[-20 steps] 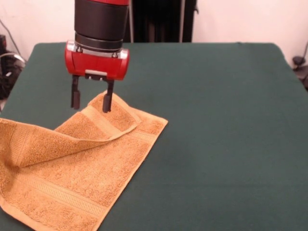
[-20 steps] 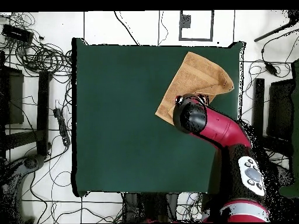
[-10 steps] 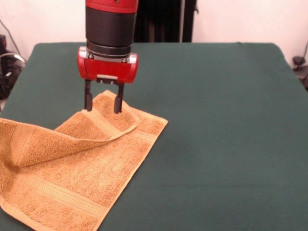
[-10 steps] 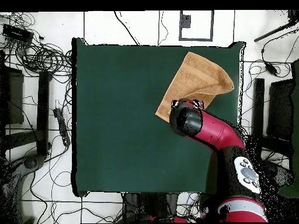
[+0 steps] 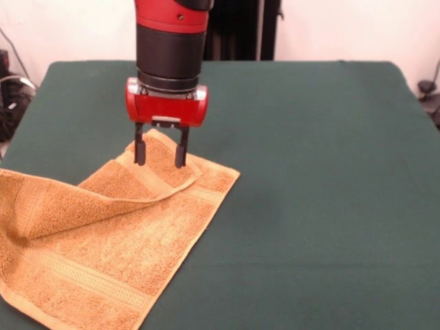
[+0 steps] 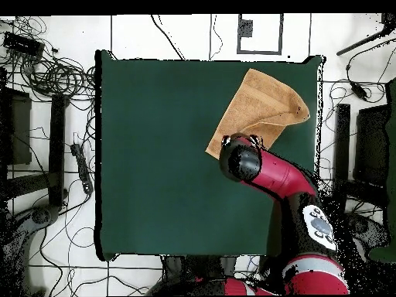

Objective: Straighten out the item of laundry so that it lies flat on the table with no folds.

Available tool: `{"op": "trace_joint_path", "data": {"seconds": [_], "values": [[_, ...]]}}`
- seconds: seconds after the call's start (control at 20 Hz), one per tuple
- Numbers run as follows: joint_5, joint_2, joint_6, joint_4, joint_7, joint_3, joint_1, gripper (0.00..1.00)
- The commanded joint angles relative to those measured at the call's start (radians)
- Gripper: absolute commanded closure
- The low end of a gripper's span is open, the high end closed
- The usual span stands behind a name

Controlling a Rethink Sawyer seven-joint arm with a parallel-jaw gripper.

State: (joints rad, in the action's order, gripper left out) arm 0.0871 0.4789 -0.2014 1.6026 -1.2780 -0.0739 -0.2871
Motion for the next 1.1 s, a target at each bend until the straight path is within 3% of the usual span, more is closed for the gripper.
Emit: {"op": "trace_joint_path", "data": {"seconds": [0.05, 1.1], "values": [[0.056, -0.076, 0.02, 0.097, -0.28, 0.109, 0.054, 0.0], [-0.031, -0.093, -0.013, 0.073, -0.154, 0.121, 0.053, 0.0]]}}
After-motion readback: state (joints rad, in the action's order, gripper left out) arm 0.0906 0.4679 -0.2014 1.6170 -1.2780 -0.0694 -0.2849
